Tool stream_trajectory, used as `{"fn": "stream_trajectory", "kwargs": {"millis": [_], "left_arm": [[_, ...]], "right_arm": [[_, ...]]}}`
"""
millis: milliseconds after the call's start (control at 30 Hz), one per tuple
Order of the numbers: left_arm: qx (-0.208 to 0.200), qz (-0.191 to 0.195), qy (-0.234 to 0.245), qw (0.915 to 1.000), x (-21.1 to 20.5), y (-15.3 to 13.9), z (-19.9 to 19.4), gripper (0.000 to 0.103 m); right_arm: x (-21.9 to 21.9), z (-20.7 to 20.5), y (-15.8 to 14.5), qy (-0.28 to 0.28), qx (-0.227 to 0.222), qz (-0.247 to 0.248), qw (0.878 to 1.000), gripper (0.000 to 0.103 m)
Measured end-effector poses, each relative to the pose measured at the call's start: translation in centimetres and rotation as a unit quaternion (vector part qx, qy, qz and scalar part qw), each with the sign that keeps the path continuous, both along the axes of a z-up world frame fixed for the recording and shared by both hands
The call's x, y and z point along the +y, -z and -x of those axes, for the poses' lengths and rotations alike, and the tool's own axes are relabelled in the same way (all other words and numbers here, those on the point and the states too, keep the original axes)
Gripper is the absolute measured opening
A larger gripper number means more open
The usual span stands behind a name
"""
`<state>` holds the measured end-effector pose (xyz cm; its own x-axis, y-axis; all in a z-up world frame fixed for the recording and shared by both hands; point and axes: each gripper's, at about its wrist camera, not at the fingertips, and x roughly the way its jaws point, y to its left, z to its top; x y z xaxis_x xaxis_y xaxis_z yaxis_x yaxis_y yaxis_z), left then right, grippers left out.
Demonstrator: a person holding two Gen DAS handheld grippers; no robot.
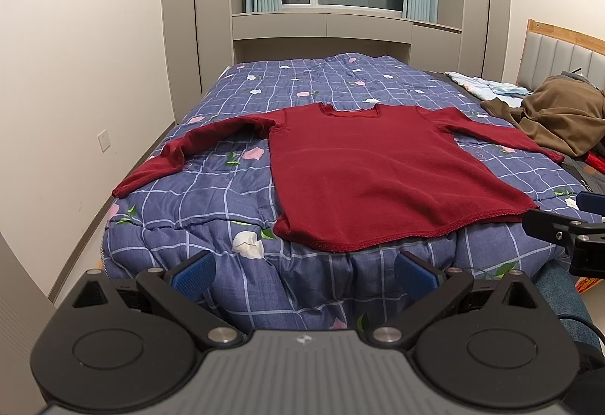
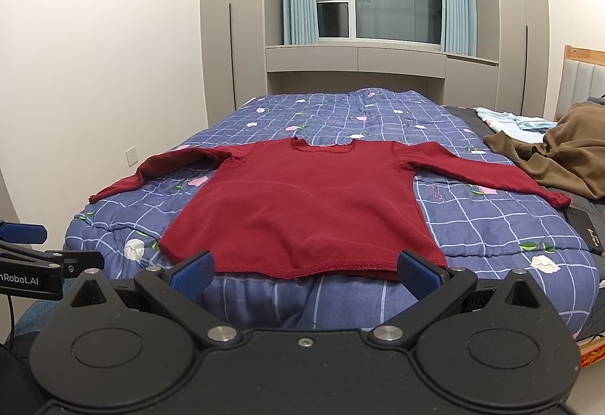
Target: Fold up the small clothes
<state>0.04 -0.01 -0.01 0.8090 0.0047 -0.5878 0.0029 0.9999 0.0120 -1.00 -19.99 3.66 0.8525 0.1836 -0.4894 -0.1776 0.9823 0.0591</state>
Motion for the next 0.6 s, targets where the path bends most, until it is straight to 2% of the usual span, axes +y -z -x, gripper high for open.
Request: {"fn": "stream_trajectory", "kwargs": {"millis": [600], "left_arm": [[0.001,0.0,0.0,1.0,0.0,0.0,-0.02,0.103]], "right_arm": [[0.0,0.01,-0.06,0.0,0.0,0.0,1.0,0.103]]}}
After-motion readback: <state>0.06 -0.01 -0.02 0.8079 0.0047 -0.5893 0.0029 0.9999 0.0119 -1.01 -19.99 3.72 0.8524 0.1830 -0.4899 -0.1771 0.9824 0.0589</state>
